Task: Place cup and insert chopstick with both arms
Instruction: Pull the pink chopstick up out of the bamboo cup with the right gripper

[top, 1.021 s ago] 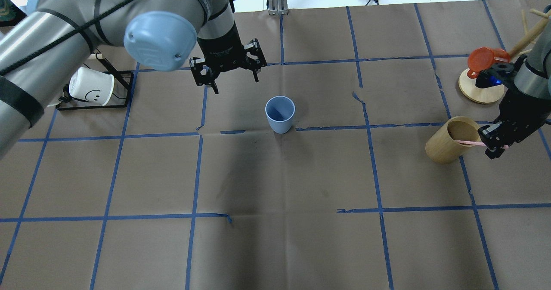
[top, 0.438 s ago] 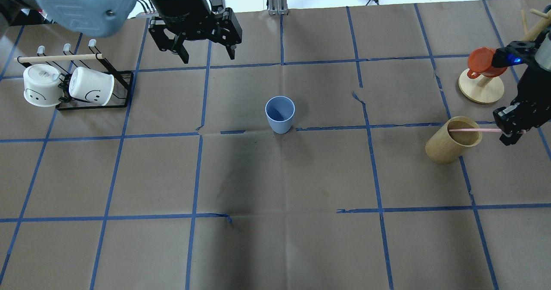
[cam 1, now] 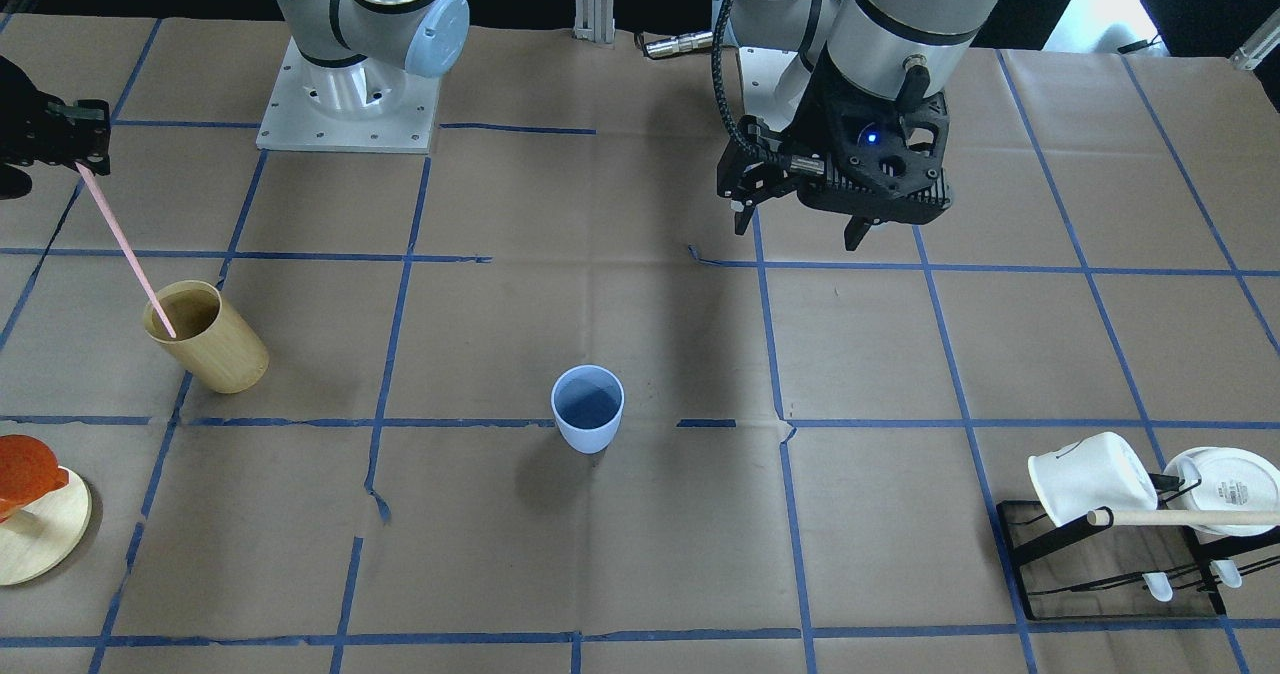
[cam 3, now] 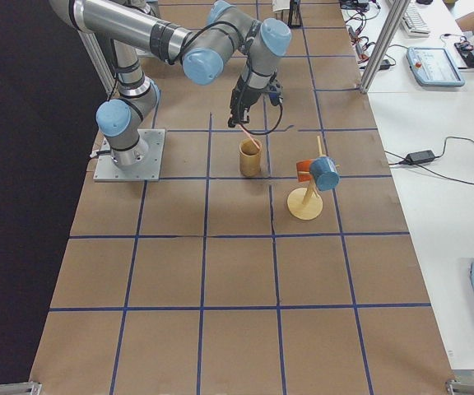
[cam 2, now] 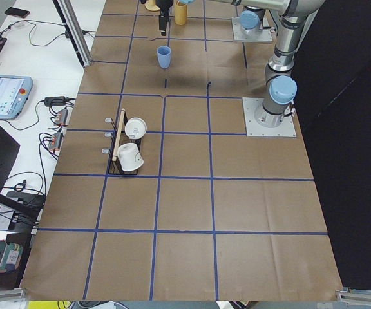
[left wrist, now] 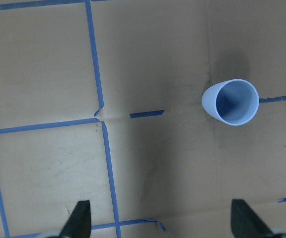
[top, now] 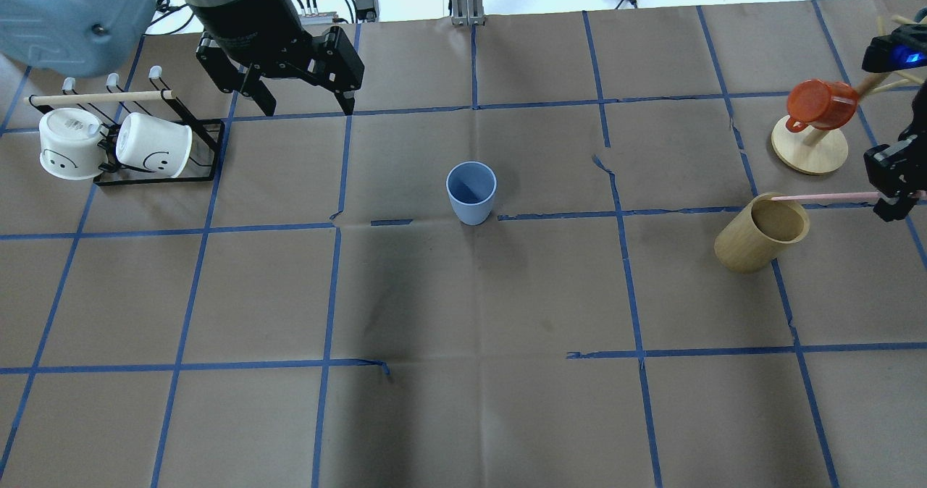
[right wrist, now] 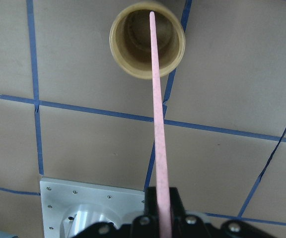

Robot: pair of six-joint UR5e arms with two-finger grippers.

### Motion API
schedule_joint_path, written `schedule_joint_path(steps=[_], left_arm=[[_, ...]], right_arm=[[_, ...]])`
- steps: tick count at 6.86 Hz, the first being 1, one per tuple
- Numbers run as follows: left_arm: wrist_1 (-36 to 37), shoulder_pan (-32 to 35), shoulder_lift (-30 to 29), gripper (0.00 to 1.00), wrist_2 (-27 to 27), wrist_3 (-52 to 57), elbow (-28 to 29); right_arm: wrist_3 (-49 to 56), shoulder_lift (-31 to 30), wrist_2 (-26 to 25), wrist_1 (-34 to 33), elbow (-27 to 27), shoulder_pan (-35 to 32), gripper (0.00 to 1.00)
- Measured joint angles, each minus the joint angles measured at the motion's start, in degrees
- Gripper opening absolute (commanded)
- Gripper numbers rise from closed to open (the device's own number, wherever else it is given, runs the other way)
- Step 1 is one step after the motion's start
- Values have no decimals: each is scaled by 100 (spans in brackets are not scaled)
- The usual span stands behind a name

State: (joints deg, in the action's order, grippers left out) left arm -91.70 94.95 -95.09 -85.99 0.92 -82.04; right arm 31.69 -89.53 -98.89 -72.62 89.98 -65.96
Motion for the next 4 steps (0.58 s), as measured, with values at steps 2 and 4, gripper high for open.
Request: schedule_joint_path(steps=[2,4], left_arm=[[37,-320,362,100,-15,125,-314],[12,-470,501,100,-30,135,-378]], right_arm=[[-383,26,54,688,-834,-362,18],[-1336,75,502,880,-1196,-1058,18]])
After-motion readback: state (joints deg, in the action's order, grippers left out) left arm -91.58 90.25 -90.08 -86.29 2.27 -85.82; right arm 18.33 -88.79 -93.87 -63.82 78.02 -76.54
